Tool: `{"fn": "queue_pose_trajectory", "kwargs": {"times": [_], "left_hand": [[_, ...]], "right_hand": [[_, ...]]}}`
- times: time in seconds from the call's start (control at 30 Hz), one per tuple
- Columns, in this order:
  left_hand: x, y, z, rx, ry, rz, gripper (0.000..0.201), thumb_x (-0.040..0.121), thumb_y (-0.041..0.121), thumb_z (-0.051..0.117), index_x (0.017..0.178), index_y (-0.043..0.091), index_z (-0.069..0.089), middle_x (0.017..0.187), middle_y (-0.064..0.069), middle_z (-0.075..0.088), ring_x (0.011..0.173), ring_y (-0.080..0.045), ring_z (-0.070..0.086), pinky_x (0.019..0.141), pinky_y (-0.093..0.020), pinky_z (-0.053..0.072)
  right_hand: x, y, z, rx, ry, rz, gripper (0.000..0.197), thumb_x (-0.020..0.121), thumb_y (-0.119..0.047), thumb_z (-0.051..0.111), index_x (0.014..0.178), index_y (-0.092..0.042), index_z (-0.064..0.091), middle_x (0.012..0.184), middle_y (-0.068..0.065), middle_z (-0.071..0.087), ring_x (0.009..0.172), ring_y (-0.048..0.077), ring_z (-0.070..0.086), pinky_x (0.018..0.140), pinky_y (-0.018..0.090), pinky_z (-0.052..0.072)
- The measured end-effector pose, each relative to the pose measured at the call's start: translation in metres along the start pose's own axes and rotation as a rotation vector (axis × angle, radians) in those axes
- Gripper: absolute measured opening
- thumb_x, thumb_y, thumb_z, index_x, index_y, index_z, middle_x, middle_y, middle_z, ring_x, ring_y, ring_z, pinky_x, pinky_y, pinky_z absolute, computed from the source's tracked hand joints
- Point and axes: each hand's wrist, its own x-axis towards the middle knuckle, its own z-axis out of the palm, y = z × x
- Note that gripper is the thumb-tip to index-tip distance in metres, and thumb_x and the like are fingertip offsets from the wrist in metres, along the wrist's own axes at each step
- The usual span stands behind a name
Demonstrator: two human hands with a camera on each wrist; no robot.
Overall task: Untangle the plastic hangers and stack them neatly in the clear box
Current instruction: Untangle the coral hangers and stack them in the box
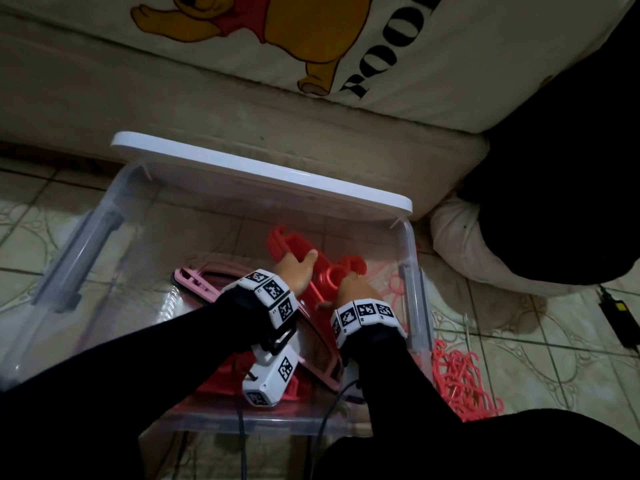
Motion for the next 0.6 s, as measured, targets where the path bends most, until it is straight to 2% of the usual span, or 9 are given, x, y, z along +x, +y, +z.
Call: {"fn": "queue_pose_trajectory", "kwargs": {"times": [0.07, 0.13, 0.23, 0.33, 0.4, 0.5, 0.6], "left_hand": [[0.000, -0.001, -0.002, -0.041, 0.003, 0.013, 0.052, 0.094, 0.043, 0.049, 0.121, -0.001, 0.055, 0.113, -0.021, 0.064, 0.104, -0.034, 0.062, 0.097, -0.040, 0.046], [-0.001, 0.001, -0.006, -0.102, 0.007, 0.000, 0.055, 0.092, 0.042, 0.055, 0.123, -0.004, 0.052, 0.114, -0.023, 0.064, 0.104, -0.036, 0.062, 0.096, -0.042, 0.047], [-0.004, 0.007, -0.018, -0.008, 0.048, 0.004, 0.061, 0.090, 0.043, 0.056, 0.128, -0.004, 0.048, 0.120, -0.023, 0.061, 0.109, -0.035, 0.059, 0.098, -0.038, 0.045], [-0.018, 0.017, -0.034, 0.375, 0.128, 0.102, 0.059, 0.091, 0.042, 0.055, 0.131, -0.001, 0.045, 0.128, -0.021, 0.056, 0.118, -0.035, 0.053, 0.097, -0.035, 0.041], [-0.032, 0.033, -0.045, 0.585, 0.152, 0.246, 0.042, 0.092, 0.040, 0.055, 0.119, 0.008, 0.058, 0.125, -0.016, 0.060, 0.116, -0.032, 0.055, 0.091, -0.032, 0.041], [-0.056, 0.068, -0.055, 0.695, 0.144, 0.426, 0.024, 0.092, 0.036, 0.055, 0.098, 0.018, 0.069, 0.110, -0.010, 0.068, 0.107, -0.028, 0.061, 0.085, -0.031, 0.045], [-0.081, 0.113, -0.052, 0.631, 0.068, 0.554, 0.020, 0.092, 0.029, 0.054, 0.083, 0.017, 0.067, 0.094, -0.011, 0.072, 0.094, -0.029, 0.066, 0.083, -0.035, 0.052]], "right_hand": [[0.000, 0.000, -0.001, 0.003, -0.022, -0.003, 0.066, 0.078, -0.033, 0.075, 0.127, -0.002, 0.044, 0.118, 0.012, 0.061, 0.102, 0.029, 0.063, 0.073, 0.032, 0.044], [-0.001, 0.000, -0.002, -0.003, -0.059, -0.009, 0.074, 0.074, -0.040, 0.077, 0.128, -0.001, 0.044, 0.118, 0.013, 0.061, 0.102, 0.029, 0.062, 0.076, 0.032, 0.046], [-0.005, -0.004, -0.014, 0.018, -0.056, -0.025, 0.094, 0.067, -0.050, 0.078, 0.132, 0.002, 0.034, 0.120, 0.015, 0.059, 0.106, 0.031, 0.060, 0.077, 0.032, 0.044], [-0.013, -0.009, -0.041, 0.036, 0.066, -0.132, 0.074, 0.067, -0.053, 0.077, 0.116, -0.005, 0.047, 0.113, 0.014, 0.062, 0.101, 0.031, 0.062, 0.076, 0.033, 0.046], [-0.022, -0.010, -0.067, 0.050, 0.132, -0.253, 0.059, 0.075, -0.048, 0.073, 0.111, -0.006, 0.051, 0.115, 0.017, 0.062, 0.105, 0.032, 0.060, 0.082, 0.034, 0.046], [-0.045, -0.002, -0.114, 0.098, 0.225, -0.392, 0.047, 0.082, -0.038, 0.068, 0.116, -0.008, 0.056, 0.117, 0.013, 0.063, 0.110, 0.027, 0.057, 0.088, 0.028, 0.041], [-0.075, 0.025, -0.165, 0.131, 0.323, -0.415, 0.039, 0.083, -0.034, 0.068, 0.114, -0.010, 0.061, 0.109, 0.008, 0.068, 0.104, 0.022, 0.061, 0.085, 0.024, 0.041]]}}
